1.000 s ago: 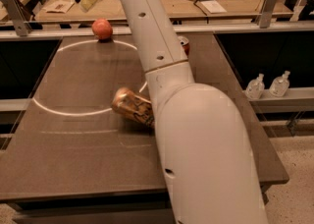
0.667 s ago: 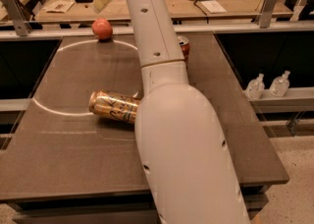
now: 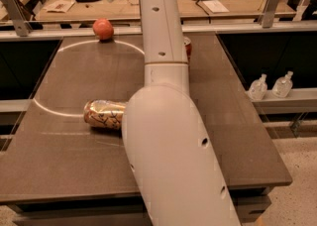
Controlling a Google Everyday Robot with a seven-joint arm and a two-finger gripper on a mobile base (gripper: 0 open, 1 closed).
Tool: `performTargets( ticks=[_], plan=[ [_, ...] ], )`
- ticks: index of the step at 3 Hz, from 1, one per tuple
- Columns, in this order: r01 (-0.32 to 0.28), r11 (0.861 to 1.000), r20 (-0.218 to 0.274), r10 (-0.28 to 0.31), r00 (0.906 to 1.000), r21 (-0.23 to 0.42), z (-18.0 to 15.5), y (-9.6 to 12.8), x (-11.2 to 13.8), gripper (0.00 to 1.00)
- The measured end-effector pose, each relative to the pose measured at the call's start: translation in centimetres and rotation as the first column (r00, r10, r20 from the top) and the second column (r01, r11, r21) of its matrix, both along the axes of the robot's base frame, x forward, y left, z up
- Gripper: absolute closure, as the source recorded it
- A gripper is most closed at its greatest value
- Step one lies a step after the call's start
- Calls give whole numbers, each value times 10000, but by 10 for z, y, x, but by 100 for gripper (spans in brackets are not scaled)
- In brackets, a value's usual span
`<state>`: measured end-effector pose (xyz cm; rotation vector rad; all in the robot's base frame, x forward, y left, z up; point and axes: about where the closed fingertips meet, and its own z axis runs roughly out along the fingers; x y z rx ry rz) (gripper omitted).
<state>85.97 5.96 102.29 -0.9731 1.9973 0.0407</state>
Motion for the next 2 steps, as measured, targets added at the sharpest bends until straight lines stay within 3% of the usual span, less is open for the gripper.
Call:
performTargets(
  ticks=[1,2],
  plan=[
    [546,9899,1358,-724,9881,1311,38,0,26,0],
    [862,9631,2836,-1597,9456,2549,80,-1,50,0]
  ],
)
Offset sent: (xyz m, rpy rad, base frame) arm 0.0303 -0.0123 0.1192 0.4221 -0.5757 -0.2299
